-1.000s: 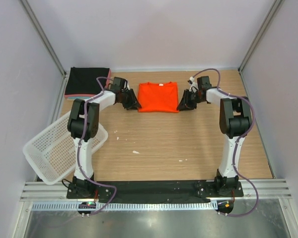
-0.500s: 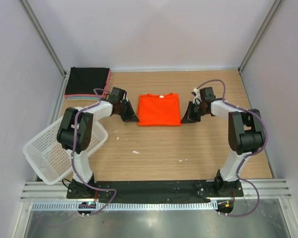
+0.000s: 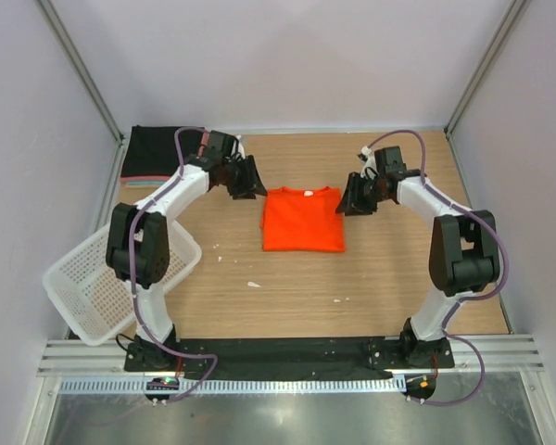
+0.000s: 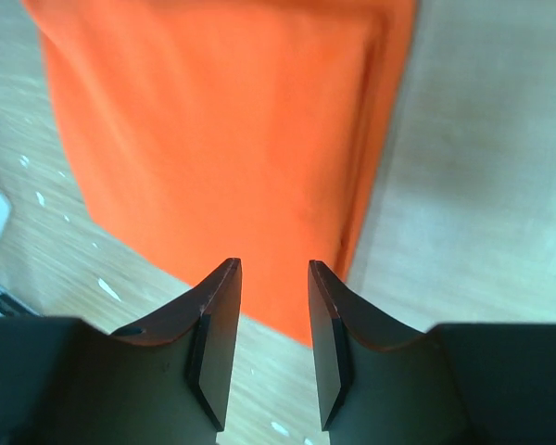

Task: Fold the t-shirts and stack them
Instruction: Fold the tshirt

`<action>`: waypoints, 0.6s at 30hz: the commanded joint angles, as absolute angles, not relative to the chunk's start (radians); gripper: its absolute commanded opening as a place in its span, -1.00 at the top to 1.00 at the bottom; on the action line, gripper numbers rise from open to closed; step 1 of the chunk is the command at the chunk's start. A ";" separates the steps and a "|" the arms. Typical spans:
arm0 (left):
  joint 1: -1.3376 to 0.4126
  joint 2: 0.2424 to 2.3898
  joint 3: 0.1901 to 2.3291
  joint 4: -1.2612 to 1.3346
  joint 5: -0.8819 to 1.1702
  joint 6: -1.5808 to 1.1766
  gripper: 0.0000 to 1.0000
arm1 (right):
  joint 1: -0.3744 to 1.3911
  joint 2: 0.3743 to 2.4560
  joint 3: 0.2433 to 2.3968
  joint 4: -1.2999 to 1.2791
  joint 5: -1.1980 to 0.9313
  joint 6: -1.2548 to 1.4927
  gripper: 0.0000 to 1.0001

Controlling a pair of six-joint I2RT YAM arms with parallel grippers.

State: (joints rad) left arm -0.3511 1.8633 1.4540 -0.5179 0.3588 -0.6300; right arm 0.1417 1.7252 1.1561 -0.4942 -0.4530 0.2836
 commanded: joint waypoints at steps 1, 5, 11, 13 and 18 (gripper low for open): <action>-0.330 1.954 1.546 -0.557 0.365 -0.460 0.14 | 0.133 1.785 1.293 -0.469 -0.509 0.192 0.18; -0.327 2.045 1.617 -0.525 0.420 -0.382 0.10 | 0.130 1.894 1.419 -0.514 -0.509 0.114 0.18; -0.325 2.164 1.723 -0.538 0.486 -0.318 0.08 | 0.106 2.014 1.584 -0.600 -0.495 0.022 0.17; -0.325 2.183 1.746 -0.537 0.491 -0.313 0.08 | 0.101 2.035 1.609 -0.617 -0.499 0.005 0.16; -0.325 2.240 1.784 -0.537 0.491 -0.301 0.07 | 0.094 2.098 1.666 -0.638 -0.531 -0.049 0.15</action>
